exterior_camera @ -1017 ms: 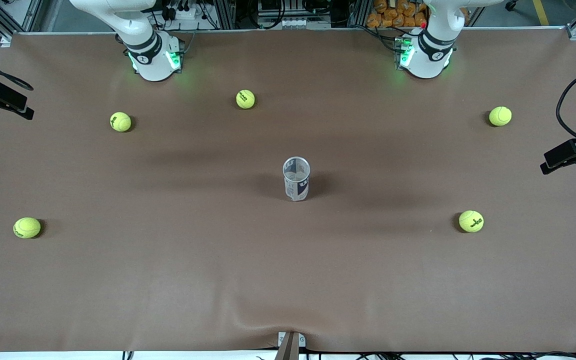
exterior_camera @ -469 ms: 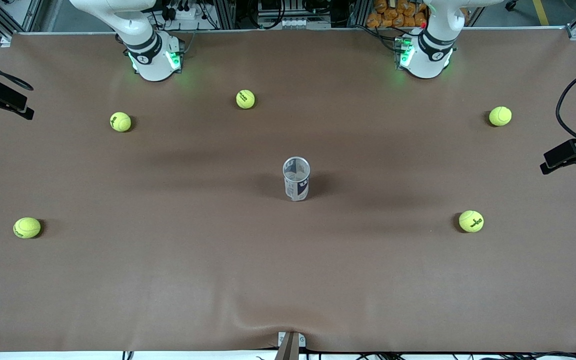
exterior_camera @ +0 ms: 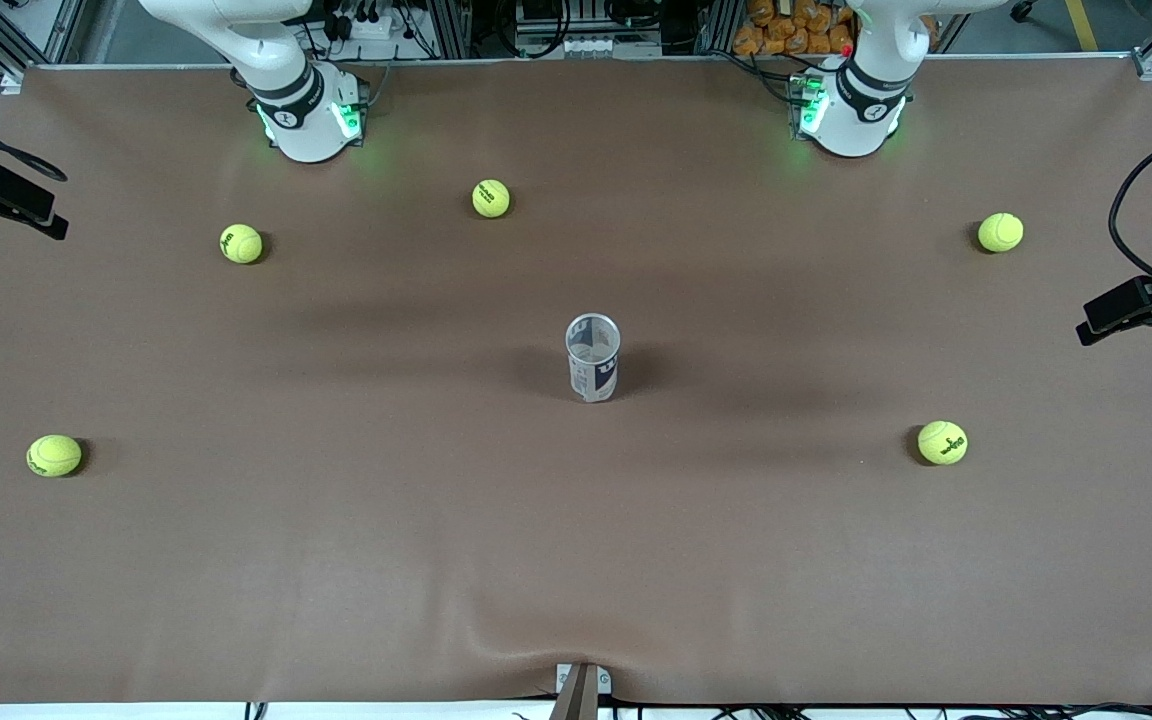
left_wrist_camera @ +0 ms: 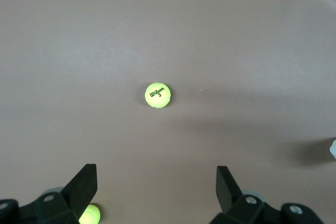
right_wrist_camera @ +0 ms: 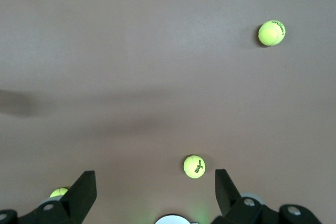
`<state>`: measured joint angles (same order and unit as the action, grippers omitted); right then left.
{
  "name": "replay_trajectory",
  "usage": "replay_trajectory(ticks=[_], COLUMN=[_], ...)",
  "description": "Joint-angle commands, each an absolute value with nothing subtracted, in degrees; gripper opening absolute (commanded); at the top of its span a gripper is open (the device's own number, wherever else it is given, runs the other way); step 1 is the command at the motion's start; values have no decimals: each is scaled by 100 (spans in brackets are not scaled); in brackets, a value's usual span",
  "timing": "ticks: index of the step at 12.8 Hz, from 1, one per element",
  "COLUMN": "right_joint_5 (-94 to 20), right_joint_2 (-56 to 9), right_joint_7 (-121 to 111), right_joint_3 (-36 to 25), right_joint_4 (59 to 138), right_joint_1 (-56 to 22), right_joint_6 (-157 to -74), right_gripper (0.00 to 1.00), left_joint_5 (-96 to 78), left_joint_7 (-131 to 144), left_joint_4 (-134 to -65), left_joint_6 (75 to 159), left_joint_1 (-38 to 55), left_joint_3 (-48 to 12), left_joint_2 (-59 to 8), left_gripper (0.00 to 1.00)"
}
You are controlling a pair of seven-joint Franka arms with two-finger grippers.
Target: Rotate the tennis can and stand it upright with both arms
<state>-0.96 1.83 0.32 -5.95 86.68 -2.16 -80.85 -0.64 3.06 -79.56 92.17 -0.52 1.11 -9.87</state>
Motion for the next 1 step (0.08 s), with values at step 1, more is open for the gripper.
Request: replay_trajectory(ticks=[1], right_joint_5=[-141], right_joint_2=[149], right_joint_7=[-44], right_joint_3=[-615], right_joint_4=[8613], right_joint_1=[-220], right_joint_6=[-8051], right_gripper=[100], left_joint_5=[-149], left_joint_7=[202], left_joint_4=[-7963], left_joint_6=[9141], left_joint_1=[-44], left_joint_3=[114], left_joint_2=[-932], left_gripper=[100])
